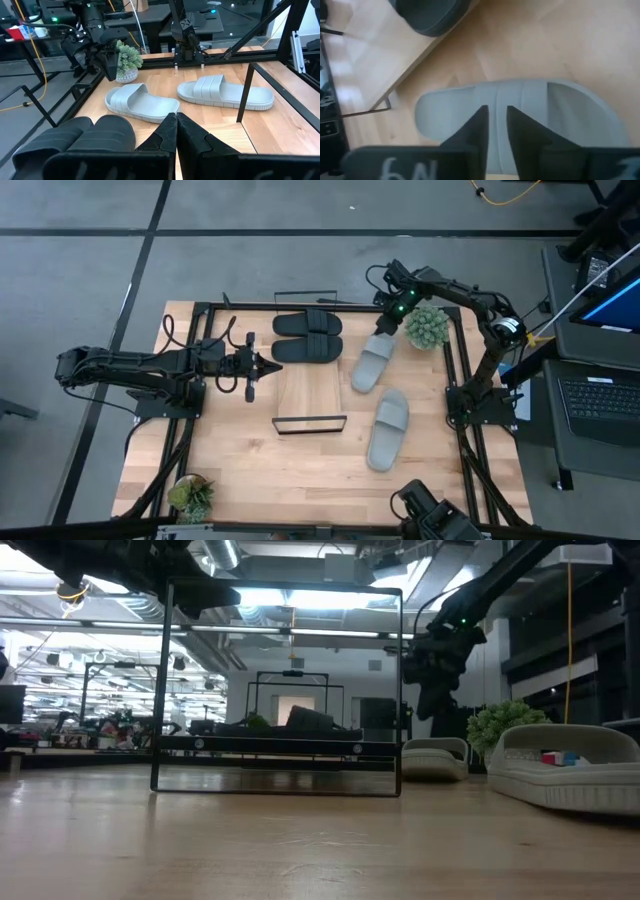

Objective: Pick and place slides into the shelf
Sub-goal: Put the top gray slides on the shelf

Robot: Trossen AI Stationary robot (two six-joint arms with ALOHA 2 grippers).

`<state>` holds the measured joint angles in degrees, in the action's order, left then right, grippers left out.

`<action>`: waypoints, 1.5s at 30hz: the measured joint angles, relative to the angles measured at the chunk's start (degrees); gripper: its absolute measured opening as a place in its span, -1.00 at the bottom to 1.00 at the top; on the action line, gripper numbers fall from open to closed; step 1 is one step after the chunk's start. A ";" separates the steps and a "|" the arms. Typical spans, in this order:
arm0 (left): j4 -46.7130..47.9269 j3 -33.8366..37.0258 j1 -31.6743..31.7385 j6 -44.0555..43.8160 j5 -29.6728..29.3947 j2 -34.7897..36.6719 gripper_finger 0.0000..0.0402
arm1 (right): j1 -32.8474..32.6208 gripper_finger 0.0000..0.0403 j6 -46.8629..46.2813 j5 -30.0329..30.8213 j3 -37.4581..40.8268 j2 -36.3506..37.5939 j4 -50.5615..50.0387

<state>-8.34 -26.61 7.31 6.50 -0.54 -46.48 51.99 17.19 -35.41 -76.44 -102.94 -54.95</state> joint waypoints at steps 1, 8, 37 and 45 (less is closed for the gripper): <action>-0.02 0.00 0.00 0.00 0.00 0.00 -1.00 | -0.02 -0.60 0.00 0.84 0.00 0.00 0.37; -0.02 0.00 0.00 0.00 0.00 -0.02 -1.00 | -0.02 -0.28 0.05 4.98 0.00 0.00 1.45; -0.07 0.00 0.00 0.08 -0.03 -0.01 -1.00 | -0.92 -0.15 2.60 6.05 -0.02 -8.07 0.69; -0.07 0.00 0.00 0.11 -0.04 -0.02 -1.00 | -1.72 -0.25 3.03 2.20 -0.02 -8.08 -4.65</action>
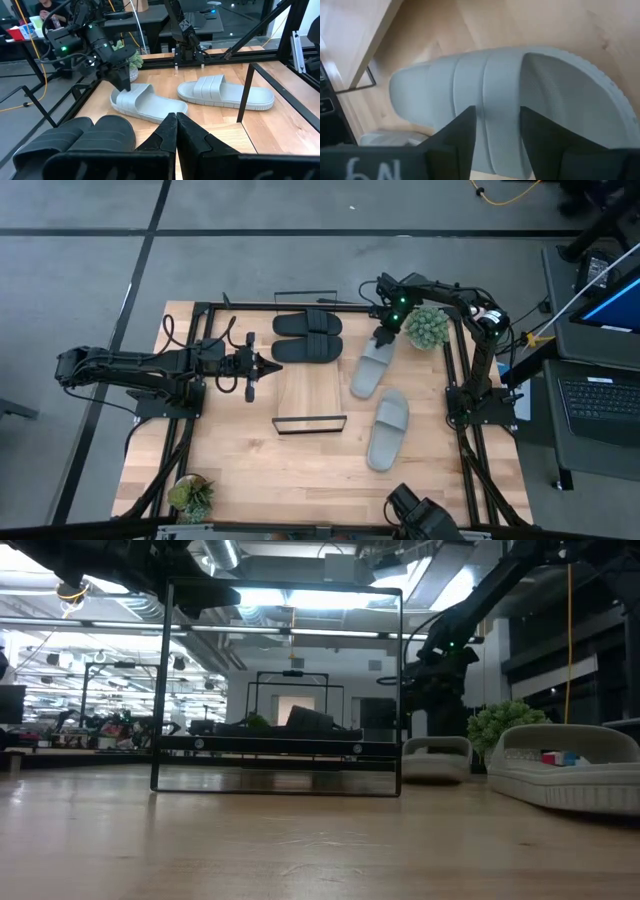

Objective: Pick and place slides into the shelf
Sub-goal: Put the top gray slides on the shelf

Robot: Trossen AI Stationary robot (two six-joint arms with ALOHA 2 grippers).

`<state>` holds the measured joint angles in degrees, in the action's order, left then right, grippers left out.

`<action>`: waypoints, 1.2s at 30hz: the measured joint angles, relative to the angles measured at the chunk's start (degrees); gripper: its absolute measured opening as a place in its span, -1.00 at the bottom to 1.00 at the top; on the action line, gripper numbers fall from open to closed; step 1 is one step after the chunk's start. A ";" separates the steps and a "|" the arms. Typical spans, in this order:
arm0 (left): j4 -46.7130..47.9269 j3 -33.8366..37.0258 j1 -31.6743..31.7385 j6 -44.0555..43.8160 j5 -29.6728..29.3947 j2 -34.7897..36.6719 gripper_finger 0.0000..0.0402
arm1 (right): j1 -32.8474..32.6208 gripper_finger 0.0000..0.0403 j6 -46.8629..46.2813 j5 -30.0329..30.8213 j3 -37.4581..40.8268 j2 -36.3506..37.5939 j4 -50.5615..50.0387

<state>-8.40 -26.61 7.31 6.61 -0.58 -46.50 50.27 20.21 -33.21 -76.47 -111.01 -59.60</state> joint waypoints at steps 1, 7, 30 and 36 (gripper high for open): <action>0.00 0.00 0.00 0.00 0.00 0.00 -1.00 | -0.08 -0.27 0.42 0.01 0.00 0.00 -0.35; 0.00 0.00 0.00 0.03 0.00 0.00 -1.00 | -0.82 -0.38 2.59 0.00 0.00 0.01 -0.91; 0.00 0.00 0.00 1.53 0.00 0.01 -1.00 | -1.25 -0.99 1.21 -0.10 -1.37 0.08 -5.74; 0.00 0.00 0.00 1.53 0.00 0.01 -1.00 | -1.25 -0.99 0.92 1.77 -6.88 0.12 -8.71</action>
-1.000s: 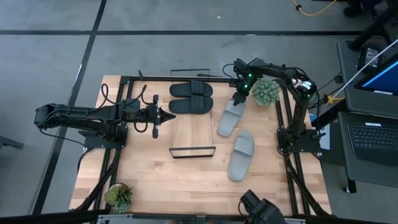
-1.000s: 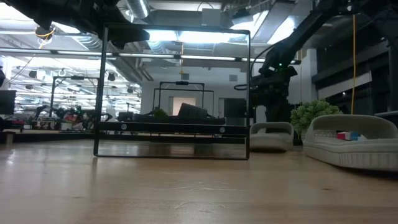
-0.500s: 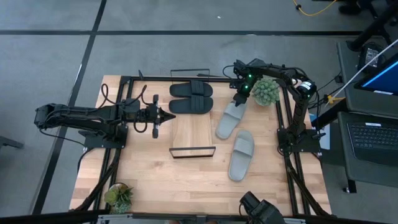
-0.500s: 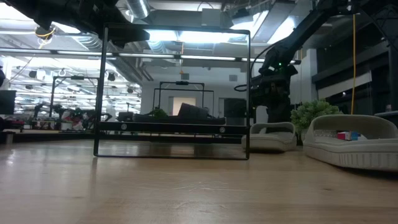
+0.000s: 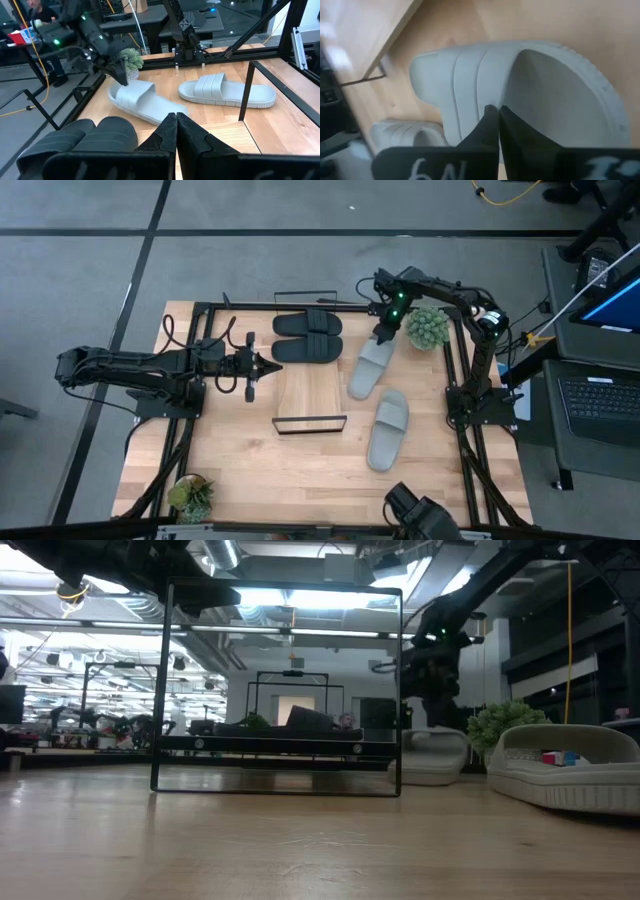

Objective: Pick and place slides into the shelf
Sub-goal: Put the top gray slides on the shelf

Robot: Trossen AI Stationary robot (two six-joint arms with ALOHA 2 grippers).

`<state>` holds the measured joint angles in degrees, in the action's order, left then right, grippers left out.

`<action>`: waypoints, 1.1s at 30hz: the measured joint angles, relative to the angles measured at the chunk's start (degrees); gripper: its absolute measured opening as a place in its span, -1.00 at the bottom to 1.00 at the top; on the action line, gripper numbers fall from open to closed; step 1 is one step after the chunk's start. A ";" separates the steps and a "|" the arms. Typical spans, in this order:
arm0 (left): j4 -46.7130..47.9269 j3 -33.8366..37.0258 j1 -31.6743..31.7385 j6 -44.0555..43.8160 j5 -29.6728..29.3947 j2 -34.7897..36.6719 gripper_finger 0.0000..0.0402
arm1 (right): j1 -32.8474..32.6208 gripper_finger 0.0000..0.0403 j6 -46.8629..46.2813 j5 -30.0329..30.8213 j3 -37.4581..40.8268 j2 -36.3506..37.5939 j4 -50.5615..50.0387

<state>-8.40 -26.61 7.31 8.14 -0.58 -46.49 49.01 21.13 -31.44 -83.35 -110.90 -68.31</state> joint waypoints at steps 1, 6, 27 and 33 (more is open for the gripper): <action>-0.01 0.00 0.00 0.00 0.00 0.01 -1.00 | 0.00 -0.99 -0.33 1.43 -1.36 0.01 -0.54; 0.00 0.00 0.00 0.00 0.00 -0.01 -1.00 | 0.02 -1.00 -1.57 5.83 -8.26 0.01 -4.55; 0.00 0.00 0.00 0.00 0.02 0.01 -1.00 | -1.70 -1.00 -7.40 13.08 -39.43 0.07 -18.44; -0.01 0.00 0.00 0.00 0.00 -0.01 -1.00 | -4.28 -1.00 -10.23 12.89 -48.68 0.11 -21.67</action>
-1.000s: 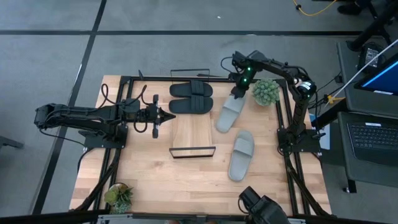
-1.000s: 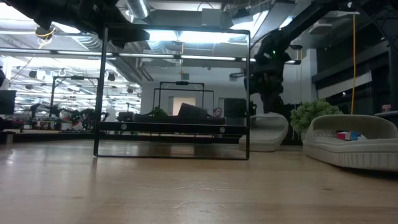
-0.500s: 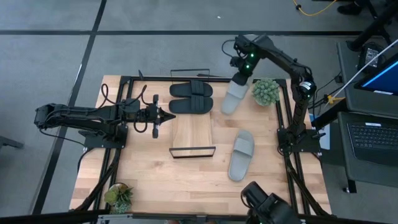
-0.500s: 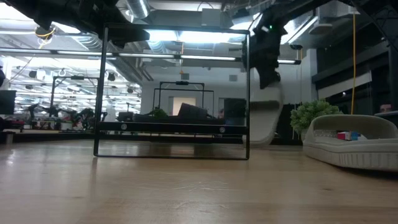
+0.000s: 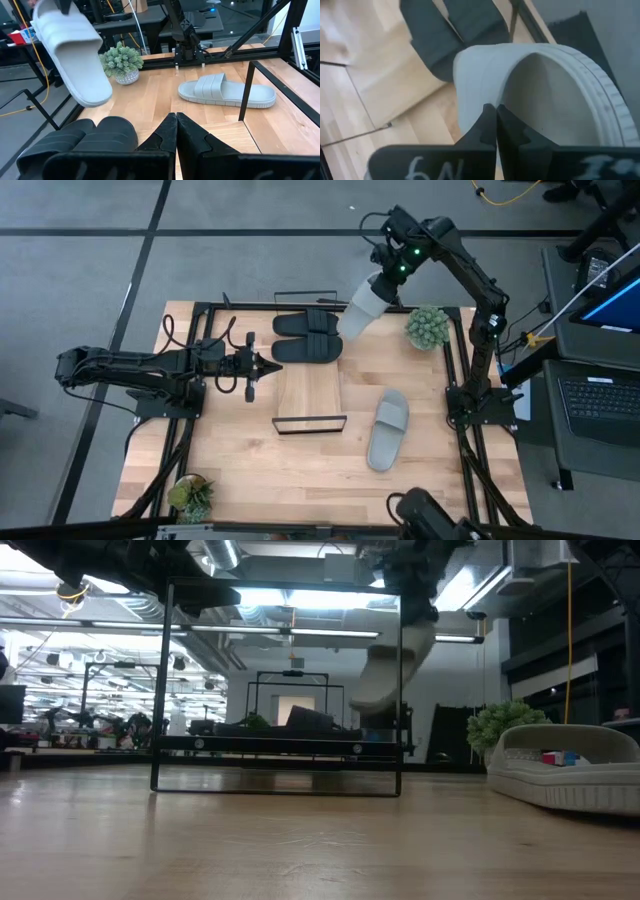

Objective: Pick and place slides into the shelf
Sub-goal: Put the top gray slides on the shelf

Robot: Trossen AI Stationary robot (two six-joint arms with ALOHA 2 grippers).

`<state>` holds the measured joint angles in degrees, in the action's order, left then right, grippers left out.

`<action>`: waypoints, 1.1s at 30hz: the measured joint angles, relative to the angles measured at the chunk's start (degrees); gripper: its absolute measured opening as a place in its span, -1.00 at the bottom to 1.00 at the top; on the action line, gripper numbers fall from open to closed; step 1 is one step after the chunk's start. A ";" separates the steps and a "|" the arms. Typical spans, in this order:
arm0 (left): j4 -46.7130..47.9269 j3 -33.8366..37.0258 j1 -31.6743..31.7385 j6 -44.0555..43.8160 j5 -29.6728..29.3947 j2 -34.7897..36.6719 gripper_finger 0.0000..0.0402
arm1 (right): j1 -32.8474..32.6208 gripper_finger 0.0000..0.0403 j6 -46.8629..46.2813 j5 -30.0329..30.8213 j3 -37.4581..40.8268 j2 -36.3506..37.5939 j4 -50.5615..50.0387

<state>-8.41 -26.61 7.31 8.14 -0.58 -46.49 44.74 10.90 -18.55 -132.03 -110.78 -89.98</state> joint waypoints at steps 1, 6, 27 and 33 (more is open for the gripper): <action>0.00 0.00 0.00 0.00 0.00 0.00 -1.00 | -0.62 -1.00 -0.46 0.00 -1.24 0.00 -0.10; -0.01 0.00 0.00 0.00 0.00 -0.01 -1.00 | -4.00 -1.00 -1.90 -1.63 -1.67 2.07 0.20; -0.25 0.00 0.00 -0.06 0.02 0.00 -1.00 | -19.10 -1.00 -12.45 -2.01 -1.57 7.91 2.39; -0.23 0.00 0.00 -0.09 0.02 0.01 -1.00 | -22.72 -1.00 -16.76 -1.17 -1.55 7.91 7.04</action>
<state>-8.64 -26.61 7.31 8.05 -0.56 -46.48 22.02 -5.86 -19.72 -133.58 -102.87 -82.94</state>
